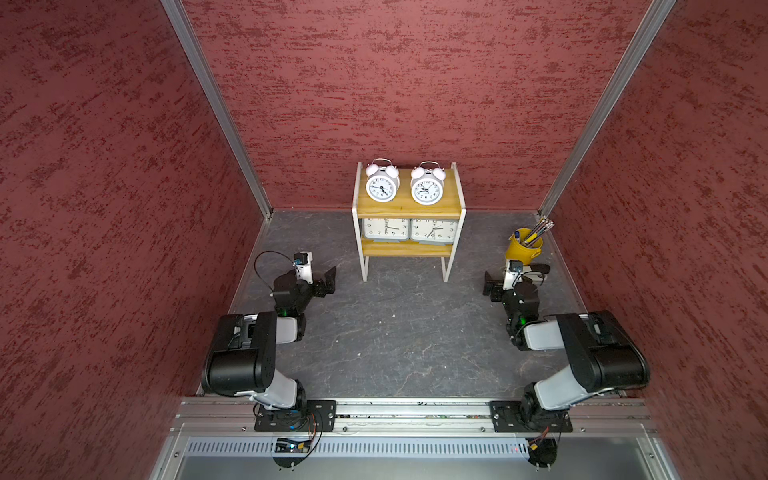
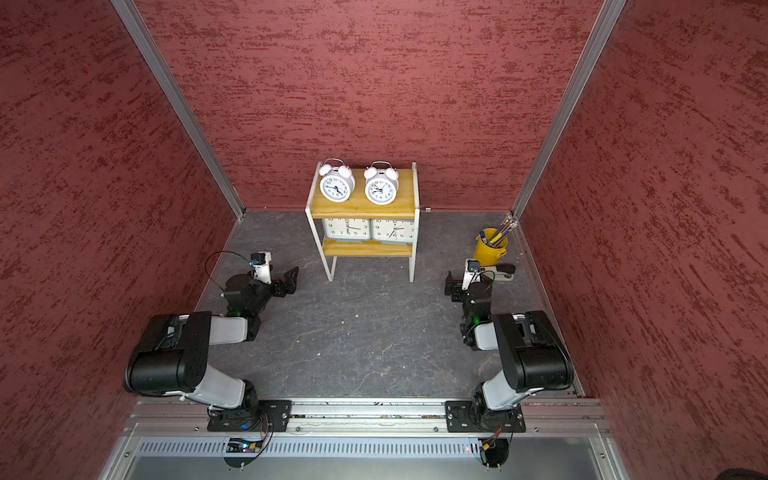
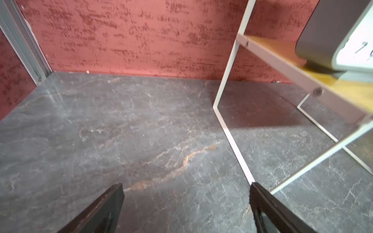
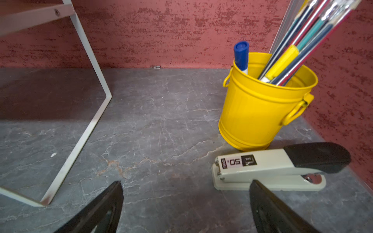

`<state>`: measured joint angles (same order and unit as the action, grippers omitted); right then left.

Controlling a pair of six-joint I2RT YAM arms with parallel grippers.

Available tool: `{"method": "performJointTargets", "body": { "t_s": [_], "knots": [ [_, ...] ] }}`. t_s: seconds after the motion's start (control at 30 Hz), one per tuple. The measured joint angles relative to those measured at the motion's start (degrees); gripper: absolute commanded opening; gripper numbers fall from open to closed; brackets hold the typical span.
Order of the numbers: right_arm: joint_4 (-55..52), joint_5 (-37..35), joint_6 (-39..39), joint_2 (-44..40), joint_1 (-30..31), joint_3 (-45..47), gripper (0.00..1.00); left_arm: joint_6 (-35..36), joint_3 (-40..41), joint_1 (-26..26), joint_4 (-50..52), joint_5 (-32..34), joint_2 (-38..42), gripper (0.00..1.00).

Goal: Place the alarm clocks on the shelf by style
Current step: Reset both arms

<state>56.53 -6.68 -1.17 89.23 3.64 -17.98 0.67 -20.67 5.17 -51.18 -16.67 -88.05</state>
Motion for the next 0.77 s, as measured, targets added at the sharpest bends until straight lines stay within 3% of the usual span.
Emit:
{"method": "performJointTargets", "body": {
  "t_s": [0.27, 0.77],
  "knots": [
    [-0.7, -0.6, 0.1, 0.0, 0.0, -2.3, 0.99, -0.1, -0.1, -0.5, 0.0, 5.2, -0.1, 1.0],
    [-1.2, -0.7, 0.1, 0.0, 0.0, -2.3, 0.98, 0.0, -0.3, -1.0, 0.0, 6.7, -0.1, 1.0]
  ]
}}
